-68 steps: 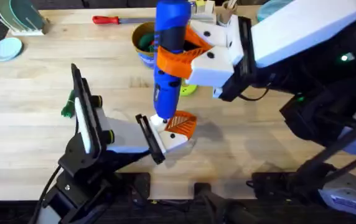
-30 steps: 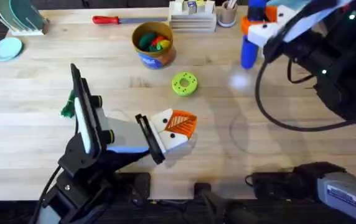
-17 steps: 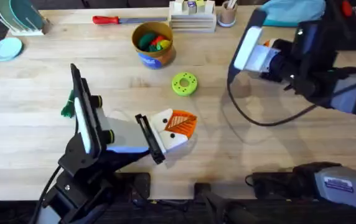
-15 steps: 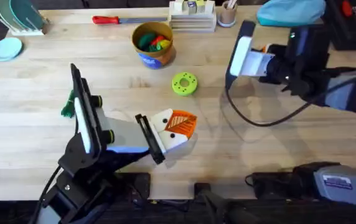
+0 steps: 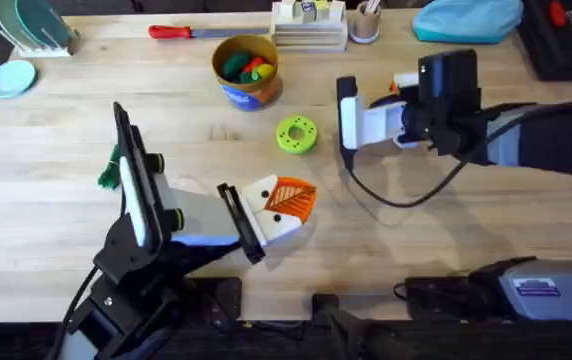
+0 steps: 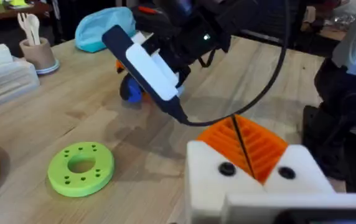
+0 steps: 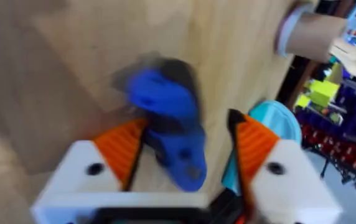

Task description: Pick up the gripper from the table and insert it into the empty holder that is missing its gripper. Then pick up a screw, insert it into the mounting hole, and use the screwdriver to tighten it. Finally, clean up the table by picking up the vegetable and placing it into the bucket.

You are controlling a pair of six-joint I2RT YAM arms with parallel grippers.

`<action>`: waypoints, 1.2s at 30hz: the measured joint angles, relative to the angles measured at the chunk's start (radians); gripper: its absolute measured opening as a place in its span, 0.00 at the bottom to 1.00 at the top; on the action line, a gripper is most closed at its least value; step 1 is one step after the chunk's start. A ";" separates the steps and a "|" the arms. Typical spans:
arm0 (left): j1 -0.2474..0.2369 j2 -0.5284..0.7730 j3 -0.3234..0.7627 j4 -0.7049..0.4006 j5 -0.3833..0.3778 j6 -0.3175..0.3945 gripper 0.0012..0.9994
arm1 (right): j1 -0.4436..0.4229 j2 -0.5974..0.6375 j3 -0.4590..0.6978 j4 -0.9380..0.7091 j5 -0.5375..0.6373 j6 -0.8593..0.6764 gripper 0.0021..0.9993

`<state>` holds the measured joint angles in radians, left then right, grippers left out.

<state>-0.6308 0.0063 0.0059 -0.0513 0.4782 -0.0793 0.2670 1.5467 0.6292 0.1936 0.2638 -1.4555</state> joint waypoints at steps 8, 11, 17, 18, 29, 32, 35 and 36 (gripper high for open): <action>0.000 0.000 0.000 0.000 0.000 0.000 0.00 | 0.015 -0.004 0.028 0.005 0.037 0.227 0.99; 0.000 0.000 0.000 0.000 -0.001 0.001 0.16 | 0.031 -0.024 0.025 -0.013 0.027 0.367 0.99; 0.000 0.000 0.000 0.000 -0.001 0.000 0.98 | 0.046 -0.112 0.013 -0.140 -0.020 0.660 0.99; 0.000 0.000 0.000 0.000 -0.001 -0.001 0.99 | 0.047 -0.130 0.013 -0.160 -0.025 0.701 0.99; 0.000 0.000 0.032 -0.068 -0.104 -0.012 0.99 | 0.047 -0.331 0.066 -0.312 -0.169 1.065 0.99; 0.000 0.008 0.145 -0.254 -0.219 -0.059 0.99 | 0.054 -0.365 0.078 -0.319 -0.210 1.138 0.99; 0.000 0.067 0.318 -0.420 -0.351 -0.092 0.99 | 0.073 -0.382 0.097 -0.364 -0.231 1.186 0.99; 0.000 0.100 0.387 -0.474 -0.400 -0.102 0.99 | 0.081 -0.382 0.107 -0.388 -0.235 1.196 0.99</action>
<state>-0.6308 0.1058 0.3928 -0.5256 0.0779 -0.1817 0.3484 1.1645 0.7364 -0.1947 0.0289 -0.2595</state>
